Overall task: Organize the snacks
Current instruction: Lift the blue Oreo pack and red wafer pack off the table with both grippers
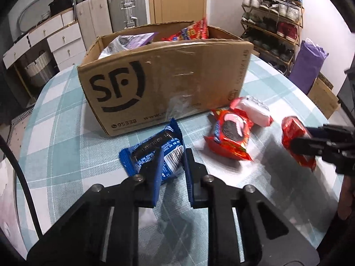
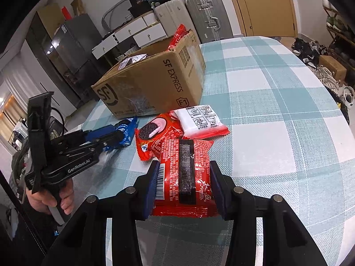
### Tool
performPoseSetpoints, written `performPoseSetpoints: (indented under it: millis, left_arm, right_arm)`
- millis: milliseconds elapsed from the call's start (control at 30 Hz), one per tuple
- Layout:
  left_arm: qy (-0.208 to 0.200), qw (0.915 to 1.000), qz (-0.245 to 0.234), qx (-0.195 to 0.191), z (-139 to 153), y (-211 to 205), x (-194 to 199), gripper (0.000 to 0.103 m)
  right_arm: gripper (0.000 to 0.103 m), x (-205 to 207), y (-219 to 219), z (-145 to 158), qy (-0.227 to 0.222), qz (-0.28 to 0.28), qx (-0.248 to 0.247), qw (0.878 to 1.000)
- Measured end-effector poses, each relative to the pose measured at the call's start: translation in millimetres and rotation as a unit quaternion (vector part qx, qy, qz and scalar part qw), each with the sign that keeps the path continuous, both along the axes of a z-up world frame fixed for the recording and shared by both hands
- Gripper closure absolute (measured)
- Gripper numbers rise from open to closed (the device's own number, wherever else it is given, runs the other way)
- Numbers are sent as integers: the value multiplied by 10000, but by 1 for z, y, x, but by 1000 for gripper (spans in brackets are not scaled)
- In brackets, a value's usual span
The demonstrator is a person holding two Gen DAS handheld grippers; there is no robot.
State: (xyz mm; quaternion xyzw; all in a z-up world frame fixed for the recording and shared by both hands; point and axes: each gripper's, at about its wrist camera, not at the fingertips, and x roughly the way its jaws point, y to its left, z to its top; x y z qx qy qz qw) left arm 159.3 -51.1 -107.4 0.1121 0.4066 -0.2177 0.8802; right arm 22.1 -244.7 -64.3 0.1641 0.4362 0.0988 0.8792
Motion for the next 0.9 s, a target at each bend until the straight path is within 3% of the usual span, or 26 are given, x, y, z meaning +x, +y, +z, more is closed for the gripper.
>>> performPoseSetpoints:
  millis: [100, 200, 233, 267, 333, 400, 467, 800, 900]
  left_arm:
    - [-35, 10000, -18, -35, 0, 0, -7, 87]
    - [-27, 9996, 264, -93, 4, 7, -11, 83]
    - [-19, 9991, 427, -72, 6, 9, -10, 74]
    - [-1, 9985, 548, -57, 7, 11, -8, 52]
    - [-6, 9968, 778, -194, 11, 15, -6, 31]
    - [-42, 9952, 887, -400, 19, 17, -7, 30]
    - [-42, 9941, 1033, -325, 23, 14, -5, 12]
    - [591, 9911, 1191, -94, -11, 5, 21, 11]
    - [812, 9876, 1333, -134, -19, 10, 29, 17]
  right_arm:
    - [59, -1, -3, 0, 14, -29, 47, 10000]
    - [59, -1, -5, 0, 19, -46, 89, 9999]
    - [59, -1, -6, 0, 19, -53, 102, 9999]
    - [59, -1, -6, 1, 11, -59, 120, 9999]
    - [59, -2, -7, 2, -8, -55, 148, 9999]
    - [59, -2, -8, 3, -24, -43, 175, 9998]
    - [59, -3, -8, 4, -47, -26, 205, 9998]
    - [59, -8, -11, 9, -132, 72, 445, 9989]
    - [59, -9, -13, 12, -167, 58, 503, 9986]
